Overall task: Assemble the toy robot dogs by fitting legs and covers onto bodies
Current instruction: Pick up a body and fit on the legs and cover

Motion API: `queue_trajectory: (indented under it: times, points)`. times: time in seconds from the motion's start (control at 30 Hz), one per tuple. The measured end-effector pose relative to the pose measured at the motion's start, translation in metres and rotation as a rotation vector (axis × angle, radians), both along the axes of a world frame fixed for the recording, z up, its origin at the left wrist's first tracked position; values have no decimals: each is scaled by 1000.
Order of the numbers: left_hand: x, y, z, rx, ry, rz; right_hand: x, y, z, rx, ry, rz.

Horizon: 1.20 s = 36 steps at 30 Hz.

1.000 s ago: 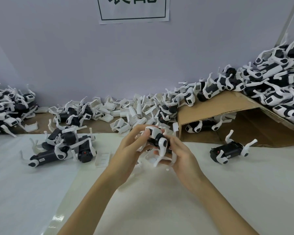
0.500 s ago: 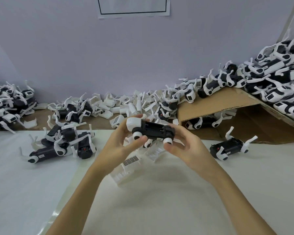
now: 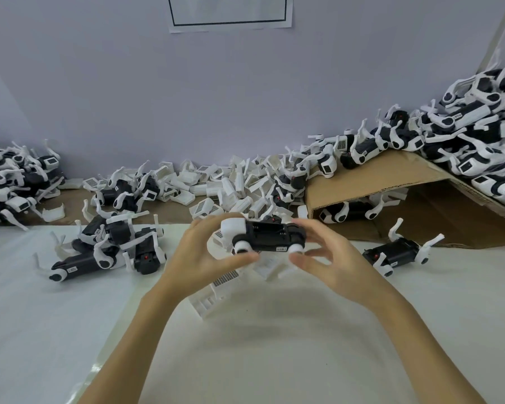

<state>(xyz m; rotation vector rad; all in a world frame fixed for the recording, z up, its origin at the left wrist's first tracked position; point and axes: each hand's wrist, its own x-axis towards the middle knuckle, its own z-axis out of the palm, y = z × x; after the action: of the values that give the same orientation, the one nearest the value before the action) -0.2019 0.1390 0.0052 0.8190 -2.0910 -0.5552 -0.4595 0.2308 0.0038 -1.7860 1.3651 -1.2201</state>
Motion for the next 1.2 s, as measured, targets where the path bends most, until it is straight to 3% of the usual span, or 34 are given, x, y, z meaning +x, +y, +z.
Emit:
queue_trajectory:
  times: [0.07, 0.13, 0.4, 0.6, 0.73, 0.8, 0.87, 1.0, 1.1, 1.2]
  points:
    - [-7, 4, 1, 257, 121, -45, 6, 1, 3, 77, -177, 39]
    - [-13, 6, 0, 369, 200, -51, 13, -1, 3, 111, -263, 31]
    - [-6, 6, 0, 519, 239, -119, 26, -4, -7, 76, -315, 6]
    - [-21, 7, 0, 489, 771, 107, 74, 2, -28, -69, 2, -49]
    - [-7, -2, 0, 653, 1053, 101, 78, 3, -27, -142, 32, 18]
    - [-3, -5, 2, 668, 1085, 103, 65, -2, -29, -189, 97, -92]
    - [-1, -7, 3, 683, 1119, 108, 50, -7, -36, -145, 281, -171]
    - [-3, -9, 0, 696, 1095, 126, 33, -14, -47, -37, 523, -163]
    - [-6, -7, -1, 701, 1060, 149, 35, -15, -43, -55, 507, -220]
    - [-9, -6, -1, 697, 1050, 168, 35, -14, -37, -75, 361, -223]
